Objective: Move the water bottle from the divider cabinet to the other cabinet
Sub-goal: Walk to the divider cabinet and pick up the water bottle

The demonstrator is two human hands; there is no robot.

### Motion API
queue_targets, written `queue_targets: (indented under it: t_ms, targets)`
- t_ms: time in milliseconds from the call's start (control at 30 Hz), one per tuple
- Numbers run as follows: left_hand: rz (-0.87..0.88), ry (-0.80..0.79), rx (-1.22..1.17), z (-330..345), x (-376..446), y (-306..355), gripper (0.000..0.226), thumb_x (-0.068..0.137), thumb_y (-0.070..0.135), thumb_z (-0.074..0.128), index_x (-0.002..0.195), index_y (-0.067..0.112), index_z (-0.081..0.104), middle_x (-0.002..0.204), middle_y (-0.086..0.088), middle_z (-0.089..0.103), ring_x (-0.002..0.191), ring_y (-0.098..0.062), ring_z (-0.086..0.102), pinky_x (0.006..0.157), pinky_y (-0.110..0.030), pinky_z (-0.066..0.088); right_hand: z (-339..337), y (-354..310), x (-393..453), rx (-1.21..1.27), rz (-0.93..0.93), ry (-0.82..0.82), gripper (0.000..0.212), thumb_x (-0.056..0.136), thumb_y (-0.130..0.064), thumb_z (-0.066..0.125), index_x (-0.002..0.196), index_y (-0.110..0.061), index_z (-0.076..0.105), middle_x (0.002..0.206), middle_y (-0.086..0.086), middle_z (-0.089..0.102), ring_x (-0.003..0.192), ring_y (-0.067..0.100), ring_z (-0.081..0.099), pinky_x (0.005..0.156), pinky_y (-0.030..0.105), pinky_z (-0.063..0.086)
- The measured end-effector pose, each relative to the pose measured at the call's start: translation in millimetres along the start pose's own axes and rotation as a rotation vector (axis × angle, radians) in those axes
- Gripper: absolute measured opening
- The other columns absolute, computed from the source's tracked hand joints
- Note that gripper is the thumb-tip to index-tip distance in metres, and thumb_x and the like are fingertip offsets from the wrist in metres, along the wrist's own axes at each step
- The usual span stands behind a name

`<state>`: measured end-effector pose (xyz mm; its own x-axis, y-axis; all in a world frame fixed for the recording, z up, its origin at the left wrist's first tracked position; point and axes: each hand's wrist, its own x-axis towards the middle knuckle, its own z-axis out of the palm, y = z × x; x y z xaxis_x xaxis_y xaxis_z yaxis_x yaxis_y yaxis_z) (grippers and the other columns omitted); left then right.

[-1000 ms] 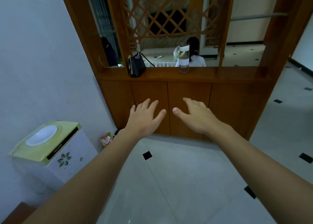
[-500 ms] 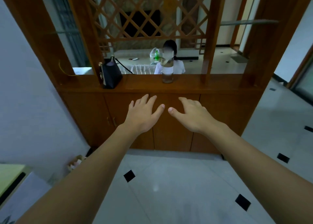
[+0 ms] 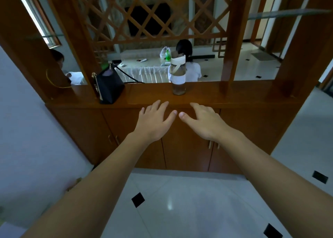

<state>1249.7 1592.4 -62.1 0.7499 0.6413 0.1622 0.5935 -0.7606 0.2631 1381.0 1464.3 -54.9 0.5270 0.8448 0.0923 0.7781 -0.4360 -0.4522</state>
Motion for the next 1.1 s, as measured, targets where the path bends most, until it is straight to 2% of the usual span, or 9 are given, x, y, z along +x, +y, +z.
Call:
queue_targets:
  t_ms: [333, 500, 633, 767, 933, 1100]
  targets:
    - [-0.082, 0.017, -0.010, 10, 98, 1, 0.069, 0.097, 0.063, 0.022, 0.156, 0.028, 0.027, 0.166, -0.006, 0.024, 0.152, -0.026, 0.020, 0.122, -0.052, 0.009, -11, 36, 119, 0.051, -0.045, -0.041, 0.079, 0.086, -0.073, 0.030, 0.150, -0.025, 0.026, 0.155, 0.006, 0.035, 0.142, 0.030, 0.028, 0.110, 0.050, 0.030]
    - [-0.095, 0.028, -0.018, 14, 138, -11, 0.070, 0.096, 0.063, 0.023, 0.156, 0.027, 0.027, 0.166, -0.006, 0.024, 0.152, -0.027, 0.020, 0.122, -0.051, 0.010, -11, 40, 159, 0.047, -0.070, -0.051, 0.078, 0.088, -0.070, 0.032, 0.149, -0.022, 0.026, 0.155, 0.006, 0.034, 0.142, 0.029, 0.028, 0.109, 0.049, 0.028]
    - [-0.085, 0.034, -0.026, 21, 177, -24, 0.070, 0.096, 0.064, 0.023, 0.156, 0.028, 0.027, 0.166, -0.006, 0.024, 0.152, -0.027, 0.020, 0.122, -0.051, 0.010, -8, 47, 196, 0.056, -0.083, -0.031, 0.071, 0.087, -0.070, 0.033, 0.142, -0.027, 0.036, 0.148, 0.004, 0.044, 0.136, 0.028, 0.036, 0.103, 0.047, 0.032]
    - [-0.052, 0.030, -0.055, 35, 224, -44, 0.071, 0.096, 0.064, 0.023, 0.156, 0.028, 0.026, 0.166, -0.006, 0.022, 0.152, -0.027, 0.019, 0.122, -0.051, 0.009, 3, 54, 241, 0.062, -0.042, -0.032, 0.079, 0.081, -0.077, 0.030, 0.143, -0.028, 0.036, 0.146, 0.003, 0.047, 0.133, 0.030, 0.039, 0.103, 0.051, 0.036]
    - [0.029, -0.020, -0.055, 55, 292, -81, 0.070, 0.096, 0.063, 0.024, 0.156, 0.027, 0.026, 0.167, -0.005, 0.022, 0.153, -0.026, 0.018, 0.122, -0.050, 0.008, 19, 56, 304, 0.038, 0.038, -0.011, 0.071, 0.082, -0.075, 0.033, 0.137, -0.030, 0.042, 0.142, 0.003, 0.050, 0.131, 0.029, 0.041, 0.101, 0.049, 0.037]
    - [0.106, -0.071, -0.056, 76, 357, -116, 0.073, 0.095, 0.066, 0.022, 0.157, 0.027, 0.025, 0.166, -0.005, 0.023, 0.152, -0.026, 0.019, 0.122, -0.051, 0.009, 37, 60, 360, 0.025, 0.131, -0.012, 0.081, 0.078, -0.079, 0.029, 0.143, -0.031, 0.036, 0.148, 0.003, 0.045, 0.135, 0.030, 0.038, 0.105, 0.053, 0.035]
